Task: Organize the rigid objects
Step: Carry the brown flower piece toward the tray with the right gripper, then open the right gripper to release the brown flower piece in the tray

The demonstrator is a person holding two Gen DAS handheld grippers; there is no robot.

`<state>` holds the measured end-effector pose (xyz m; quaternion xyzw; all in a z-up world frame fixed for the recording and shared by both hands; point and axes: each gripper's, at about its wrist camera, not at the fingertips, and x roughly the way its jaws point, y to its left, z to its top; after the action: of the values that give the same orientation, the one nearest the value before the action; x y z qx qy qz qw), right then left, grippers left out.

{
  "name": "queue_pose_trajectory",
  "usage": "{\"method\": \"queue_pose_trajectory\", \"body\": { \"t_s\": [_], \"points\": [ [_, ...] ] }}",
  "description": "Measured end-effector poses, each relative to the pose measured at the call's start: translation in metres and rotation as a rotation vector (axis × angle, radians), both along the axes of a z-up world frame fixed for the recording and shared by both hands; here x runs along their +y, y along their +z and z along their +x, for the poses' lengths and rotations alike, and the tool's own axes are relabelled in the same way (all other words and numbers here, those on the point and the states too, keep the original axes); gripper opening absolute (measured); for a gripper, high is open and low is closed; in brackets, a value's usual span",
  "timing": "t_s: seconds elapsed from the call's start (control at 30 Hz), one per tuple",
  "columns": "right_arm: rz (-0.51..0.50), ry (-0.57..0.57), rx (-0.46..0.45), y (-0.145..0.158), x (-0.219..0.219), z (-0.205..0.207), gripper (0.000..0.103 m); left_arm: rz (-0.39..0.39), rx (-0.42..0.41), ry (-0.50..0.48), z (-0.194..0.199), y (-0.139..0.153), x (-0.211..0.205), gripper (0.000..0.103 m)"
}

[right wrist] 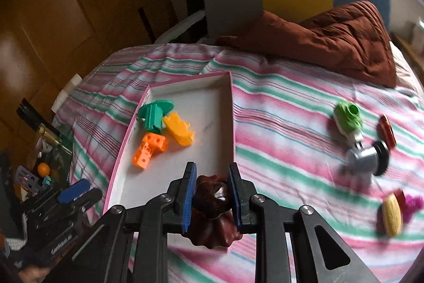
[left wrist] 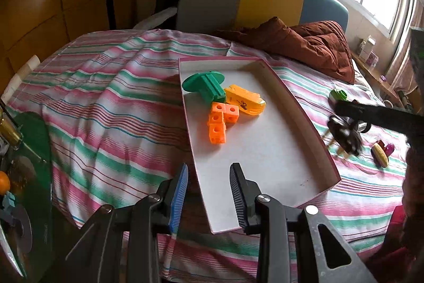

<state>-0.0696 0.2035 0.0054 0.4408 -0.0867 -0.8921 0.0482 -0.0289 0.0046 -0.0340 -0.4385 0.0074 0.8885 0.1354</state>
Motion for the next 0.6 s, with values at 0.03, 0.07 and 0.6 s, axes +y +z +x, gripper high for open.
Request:
{"method": "queue_pose_trajectory", "body": {
  "t_s": [0.03,0.07,0.6],
  "points": [
    [0.009,0.009,-0.006,-0.001,-0.002,-0.008,0.024,0.003,-0.002,0.004,-0.001,0.0,-0.002,0.032],
    [0.018,0.015,-0.013,-0.002,-0.005,-0.016,0.024,0.004,-0.003,0.007,-0.001,-0.001,-0.002,0.032],
    [0.13,0.042,-0.043,-0.025,-0.033,-0.104,0.03,0.008,-0.018,0.033,-0.01,-0.004,-0.013,0.032]
  ]
}}
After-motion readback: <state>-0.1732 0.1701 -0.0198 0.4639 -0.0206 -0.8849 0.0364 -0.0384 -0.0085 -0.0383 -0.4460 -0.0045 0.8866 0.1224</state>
